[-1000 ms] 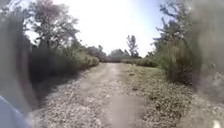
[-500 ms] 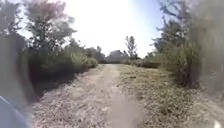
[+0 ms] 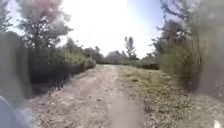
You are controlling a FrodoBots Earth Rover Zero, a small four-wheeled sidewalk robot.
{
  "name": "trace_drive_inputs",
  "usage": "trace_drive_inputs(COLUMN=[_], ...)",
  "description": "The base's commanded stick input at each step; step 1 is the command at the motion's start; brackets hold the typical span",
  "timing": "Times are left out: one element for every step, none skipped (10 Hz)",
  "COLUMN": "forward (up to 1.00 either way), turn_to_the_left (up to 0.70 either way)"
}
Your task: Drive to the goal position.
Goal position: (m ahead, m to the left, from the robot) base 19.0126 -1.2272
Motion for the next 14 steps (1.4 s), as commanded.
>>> trace_drive_inputs(forward=[0.7,0.7,0.7,0.7,0.7,0.7,0.7,0.7,0.7,0.7,0.7,0.7,0.7,0.7], turn_to_the_left=[0.35,0.18,0.03,0.0,0.0,0.0,0.0,0.0,0.0,0.0,0.0,0.0,0.0,0.0])
